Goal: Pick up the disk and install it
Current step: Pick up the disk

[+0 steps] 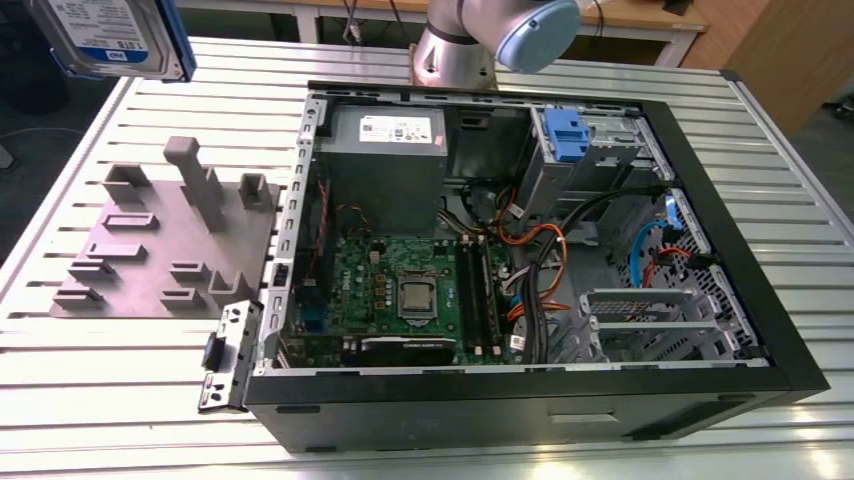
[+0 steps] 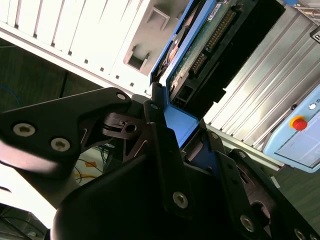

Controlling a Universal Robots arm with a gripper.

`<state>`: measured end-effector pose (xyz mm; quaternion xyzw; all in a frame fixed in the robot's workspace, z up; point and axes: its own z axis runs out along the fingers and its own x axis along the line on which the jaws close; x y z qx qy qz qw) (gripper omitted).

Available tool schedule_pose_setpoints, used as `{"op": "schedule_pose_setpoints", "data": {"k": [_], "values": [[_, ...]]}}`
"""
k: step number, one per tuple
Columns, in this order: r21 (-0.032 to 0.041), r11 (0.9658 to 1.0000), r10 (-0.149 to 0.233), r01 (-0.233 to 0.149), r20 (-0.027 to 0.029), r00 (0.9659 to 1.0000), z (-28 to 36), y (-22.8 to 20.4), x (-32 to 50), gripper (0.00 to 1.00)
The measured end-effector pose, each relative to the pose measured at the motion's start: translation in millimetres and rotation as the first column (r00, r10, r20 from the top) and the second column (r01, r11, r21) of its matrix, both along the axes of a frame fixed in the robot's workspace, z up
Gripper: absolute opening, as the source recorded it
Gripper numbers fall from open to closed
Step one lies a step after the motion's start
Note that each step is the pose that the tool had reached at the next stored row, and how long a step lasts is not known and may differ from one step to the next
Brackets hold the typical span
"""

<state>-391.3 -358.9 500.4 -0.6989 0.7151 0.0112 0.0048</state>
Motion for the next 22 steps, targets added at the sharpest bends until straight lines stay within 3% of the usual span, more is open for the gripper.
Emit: {"op": "schedule_pose_setpoints", "data": {"k": [16, 22], "values": [[0.0001, 1.0, 0.0, 0.0, 0.0001, 1.0, 0.0, -0.1, 9.3, 0.36], [0.0, 1.0, 0.0, 0.0, -0.0001, 1.0, 0.0, -6.5, 9.7, 0.36]]}}
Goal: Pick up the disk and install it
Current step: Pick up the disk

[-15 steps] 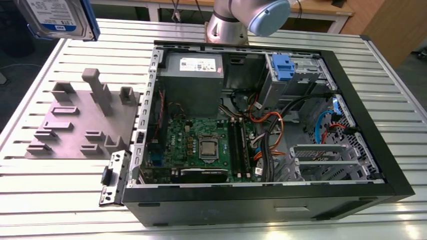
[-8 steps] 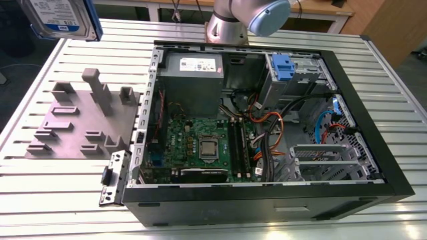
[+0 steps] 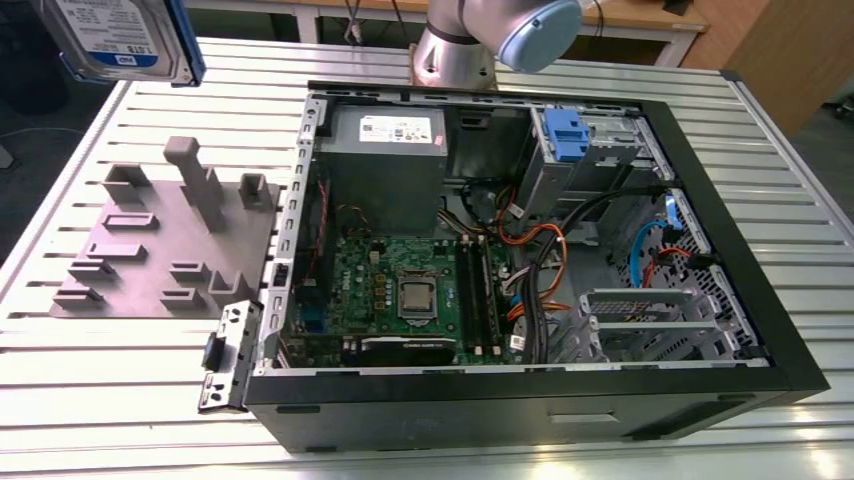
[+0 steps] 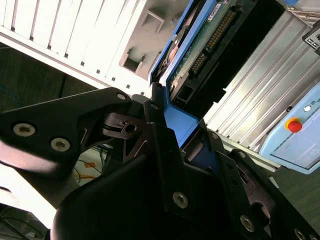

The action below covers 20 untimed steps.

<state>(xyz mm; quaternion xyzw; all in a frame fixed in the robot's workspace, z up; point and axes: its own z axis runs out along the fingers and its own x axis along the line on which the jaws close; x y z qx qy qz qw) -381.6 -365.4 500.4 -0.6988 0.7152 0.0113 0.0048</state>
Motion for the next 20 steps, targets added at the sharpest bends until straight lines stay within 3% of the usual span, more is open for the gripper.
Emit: {"op": "schedule_pose_setpoints", "data": {"k": [11, 20], "values": [[0.0, 1.0, 0.0, 0.0, 0.0, 1.0, 0.0, -1.7, 9.9, 0.36], [0.0, 1.0, 0.0, 0.0, 0.0001, 1.0, -0.1, -7.3, 12.2, 0.36]]}}
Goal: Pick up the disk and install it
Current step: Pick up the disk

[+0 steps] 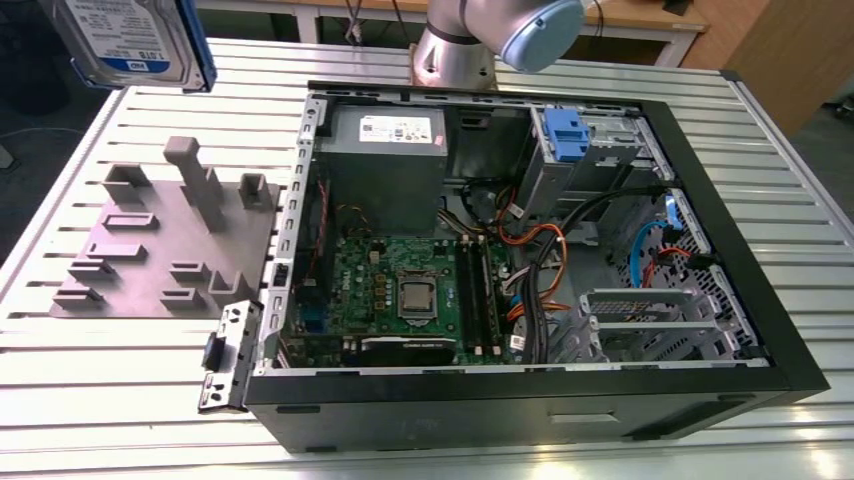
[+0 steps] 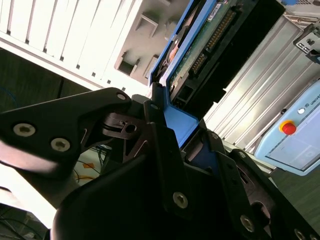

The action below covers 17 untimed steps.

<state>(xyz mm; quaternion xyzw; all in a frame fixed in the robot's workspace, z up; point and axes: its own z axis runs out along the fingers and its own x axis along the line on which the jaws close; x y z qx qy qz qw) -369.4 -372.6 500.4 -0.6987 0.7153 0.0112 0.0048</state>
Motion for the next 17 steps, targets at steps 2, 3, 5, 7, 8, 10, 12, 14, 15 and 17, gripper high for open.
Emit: {"op": "schedule_pose_setpoints", "data": {"k": [2, 3, 5, 7, 8, 10, 12, 14, 15, 17], "values": [[0.0, 1.0, 0.0, 0.0, 0.0, 1.0, 0.0, -0.4, 1.4, 0.36], [0.0, 1.0, 0.0, 0.0, 0.0, 1.0, 0.0, -0.5, 2.4, 0.36], [0.0, 1.0, 0.0, 0.0, -0.0001, 1.0, 0.0, -0.6, 4.7, 0.36], [0.0, 1.0, 0.0, 0.0, 0.0, 1.0, 0.0, -0.6, 7.4, 0.36], [-0.0001, 1.0, 0.0, 0.0, -0.0001, 1.0, 0.0, -0.6, 8.6, 0.36], [0.0, 1.0, 0.0, 0.0, 0.0, 1.0, 0.0, -0.7, 11.0, 0.36], [0.0, 1.0, 0.0, 0.0, 0.0, 1.0, 0.0, -0.7, 13.3, 0.36], [0.0, 1.0, 0.0, 0.0, -0.0001, 1.0, 0.0, -0.7, 15.4, 0.36], [0.0, 1.0, 0.0, 0.0, 0.0, 1.0, 0.0, -0.7, 16.4, 0.36], [0.0, 1.0, 0.0, 0.0, -0.0001, 1.0, 0.0, -0.6, 18.5, 0.36]]}}
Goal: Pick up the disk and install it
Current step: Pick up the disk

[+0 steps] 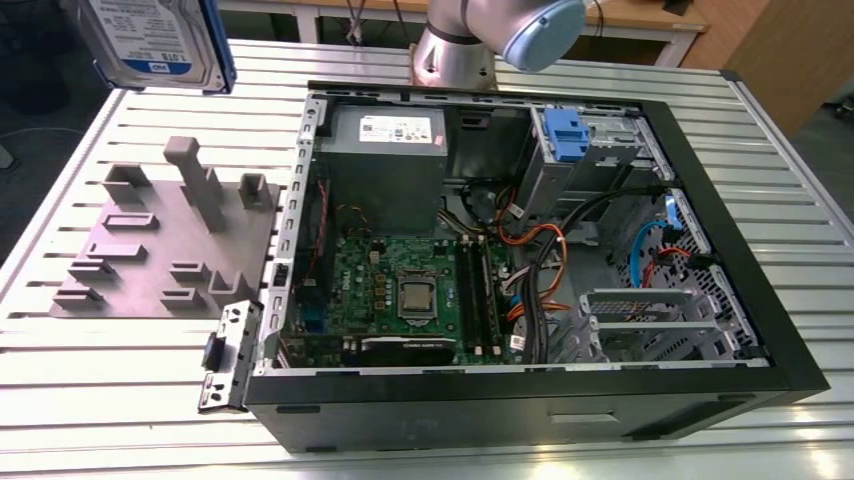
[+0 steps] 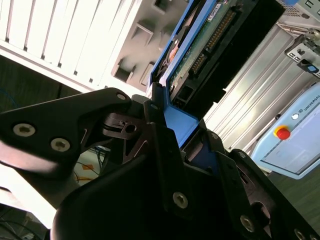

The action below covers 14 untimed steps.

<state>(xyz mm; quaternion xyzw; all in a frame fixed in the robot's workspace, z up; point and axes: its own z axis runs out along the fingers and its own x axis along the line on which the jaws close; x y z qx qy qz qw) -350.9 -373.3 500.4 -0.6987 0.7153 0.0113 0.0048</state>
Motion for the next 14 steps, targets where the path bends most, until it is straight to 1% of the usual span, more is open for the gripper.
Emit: {"op": "schedule_pose_setpoints", "data": {"k": [11, 14], "values": [[0.0, 1.0, 0.0, 0.0, 0.0, 1.0, 0.0, 0.0, 10.7, 0.36], [-0.0001, 1.0, 0.0, 0.0, 0.0, 1.0, 0.0, 0.0, 11.6, 0.36]]}}
